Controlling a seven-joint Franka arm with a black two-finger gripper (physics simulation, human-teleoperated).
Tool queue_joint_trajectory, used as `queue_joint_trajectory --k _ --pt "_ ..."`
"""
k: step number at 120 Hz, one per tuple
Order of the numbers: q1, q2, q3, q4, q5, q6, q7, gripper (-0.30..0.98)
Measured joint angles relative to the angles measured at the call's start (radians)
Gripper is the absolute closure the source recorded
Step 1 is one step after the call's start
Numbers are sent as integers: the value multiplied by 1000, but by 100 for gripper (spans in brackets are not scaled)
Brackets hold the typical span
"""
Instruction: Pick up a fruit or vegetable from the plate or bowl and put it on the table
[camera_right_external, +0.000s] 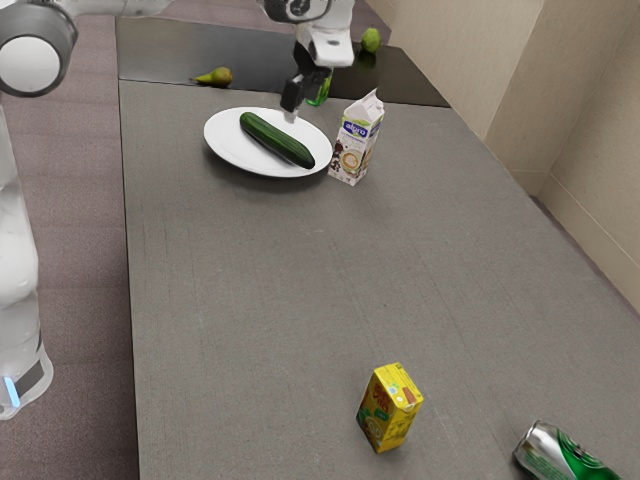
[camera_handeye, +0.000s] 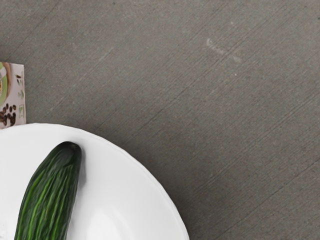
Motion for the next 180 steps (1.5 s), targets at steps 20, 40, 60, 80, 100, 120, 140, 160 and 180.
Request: queue_joint_trajectory --k 20,40,60,80,100,120,140,160,180 --pt "-8 38 62 -21 1 63 216 0" --pt "39 86 132 -24 -1 102 382 0" --pt "133 155 142 -22 -25 142 507 0" --pt "150 193 145 -20 -41 172 600 0" --pt "168 234 145 -14 -85 191 670 0" --pt "189 239 148 -13 -135 200 709 0" --pt "188 241 147 1 -158 213 712 0" --pt "188 300 147 43 -167 230 699 0" --pt "195 356 147 74 -178 238 689 0"
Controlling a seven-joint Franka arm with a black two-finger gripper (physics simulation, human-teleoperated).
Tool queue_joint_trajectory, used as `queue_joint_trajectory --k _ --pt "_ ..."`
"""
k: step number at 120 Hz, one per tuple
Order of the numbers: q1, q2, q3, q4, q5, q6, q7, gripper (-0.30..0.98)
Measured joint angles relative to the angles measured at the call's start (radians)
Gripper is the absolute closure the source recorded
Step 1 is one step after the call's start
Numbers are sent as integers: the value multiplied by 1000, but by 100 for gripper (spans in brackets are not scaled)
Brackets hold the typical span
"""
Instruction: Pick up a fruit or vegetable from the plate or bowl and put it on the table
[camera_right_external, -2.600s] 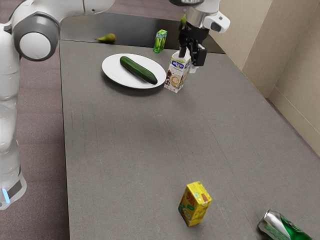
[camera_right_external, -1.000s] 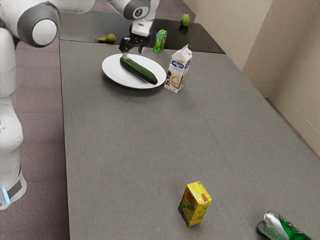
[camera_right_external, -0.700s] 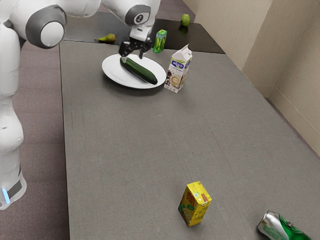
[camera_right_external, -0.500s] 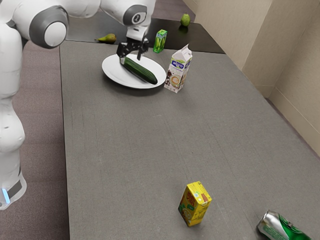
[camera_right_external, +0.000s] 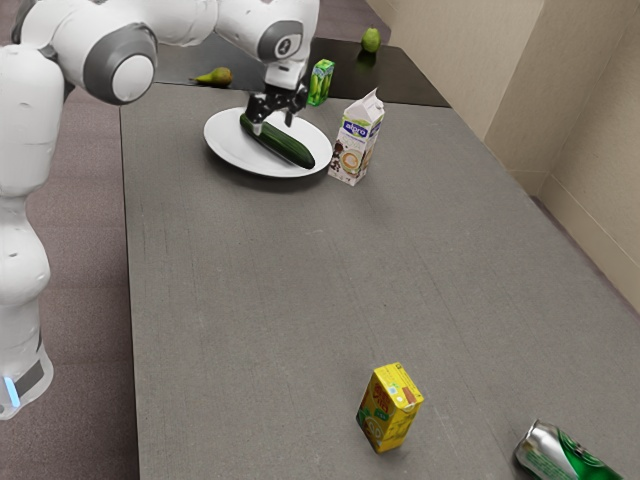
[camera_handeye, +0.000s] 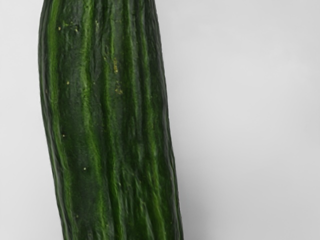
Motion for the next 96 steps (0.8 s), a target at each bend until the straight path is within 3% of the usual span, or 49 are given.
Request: queue_joint_trajectory --k 77,96 --pt "0 127 -8 81 -20 7 -29 1" --pt "0 133 -8 84 -27 7 -37 23"
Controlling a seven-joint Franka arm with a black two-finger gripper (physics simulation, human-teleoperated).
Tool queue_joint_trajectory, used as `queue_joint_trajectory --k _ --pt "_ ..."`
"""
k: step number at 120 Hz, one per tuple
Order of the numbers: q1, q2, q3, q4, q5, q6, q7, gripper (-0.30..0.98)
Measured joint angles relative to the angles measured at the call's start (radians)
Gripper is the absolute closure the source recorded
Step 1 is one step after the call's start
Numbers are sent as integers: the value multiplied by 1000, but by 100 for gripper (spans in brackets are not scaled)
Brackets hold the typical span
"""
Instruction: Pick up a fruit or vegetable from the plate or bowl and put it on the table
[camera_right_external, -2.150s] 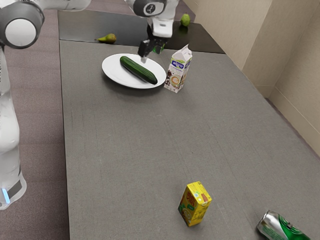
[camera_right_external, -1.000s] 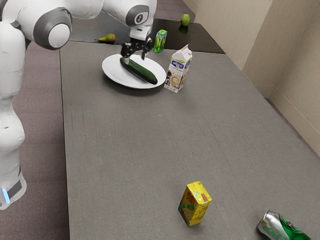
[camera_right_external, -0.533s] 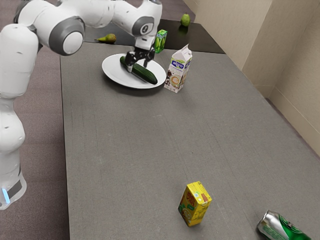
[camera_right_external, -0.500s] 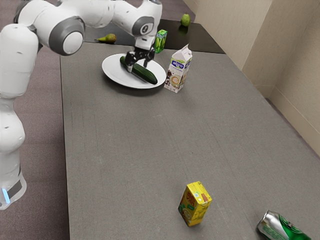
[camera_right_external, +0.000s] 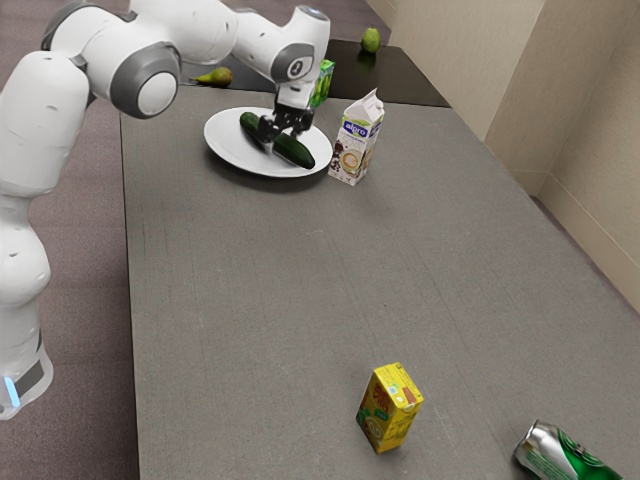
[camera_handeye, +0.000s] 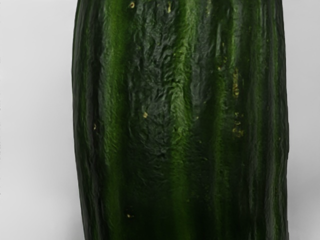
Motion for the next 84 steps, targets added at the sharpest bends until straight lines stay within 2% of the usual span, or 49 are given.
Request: queue_joint_trajectory --k 17,27,65,84 --pt "0 12 0 8 -14 -1 -11 44" --pt "-1 9 1 8 -18 -1 -20 51" --pt "-3 -58 6 15 -14 -46 -65 53" --pt "-6 -202 6 20 12 -176 -99 53"
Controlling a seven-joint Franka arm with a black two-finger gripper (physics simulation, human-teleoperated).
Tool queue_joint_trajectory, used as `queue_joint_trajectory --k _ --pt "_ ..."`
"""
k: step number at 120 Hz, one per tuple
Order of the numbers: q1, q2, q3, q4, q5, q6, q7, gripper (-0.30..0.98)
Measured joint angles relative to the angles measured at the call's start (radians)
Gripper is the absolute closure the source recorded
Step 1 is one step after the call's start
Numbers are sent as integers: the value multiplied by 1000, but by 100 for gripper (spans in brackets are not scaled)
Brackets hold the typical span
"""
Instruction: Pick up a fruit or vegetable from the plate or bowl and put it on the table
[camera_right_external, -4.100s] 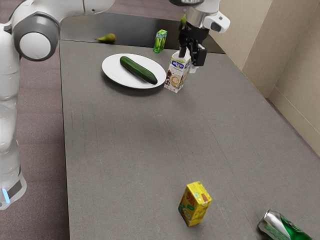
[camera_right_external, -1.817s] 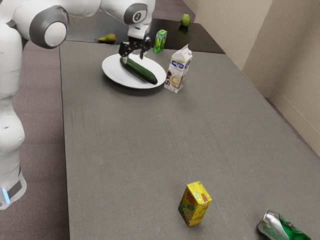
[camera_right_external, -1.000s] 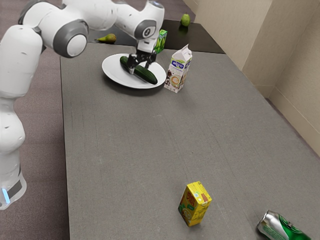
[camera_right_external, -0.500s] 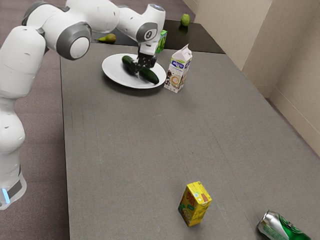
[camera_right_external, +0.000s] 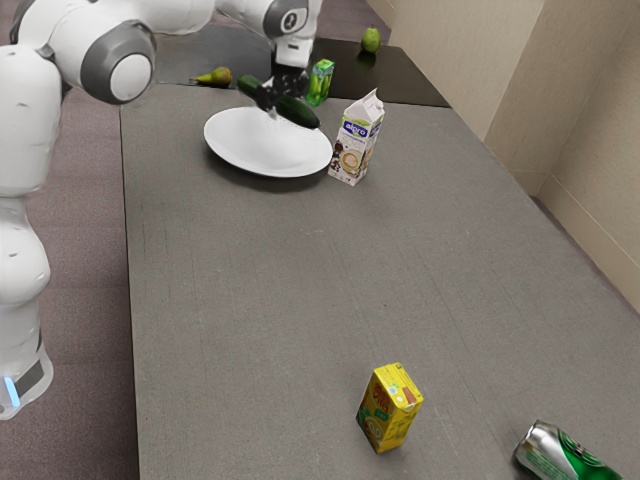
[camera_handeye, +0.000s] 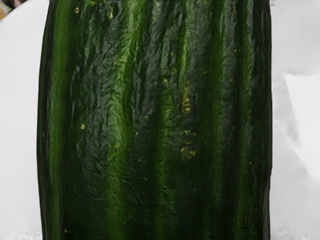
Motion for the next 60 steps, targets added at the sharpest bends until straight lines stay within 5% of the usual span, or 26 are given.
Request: queue_joint_trajectory --k 14,33,60 --pt "9 -105 -52 -6 50 -104 -38 53" --pt "58 -176 -306 -15 133 -201 -111 53" --pt "32 -170 -621 -13 158 -244 -219 53"
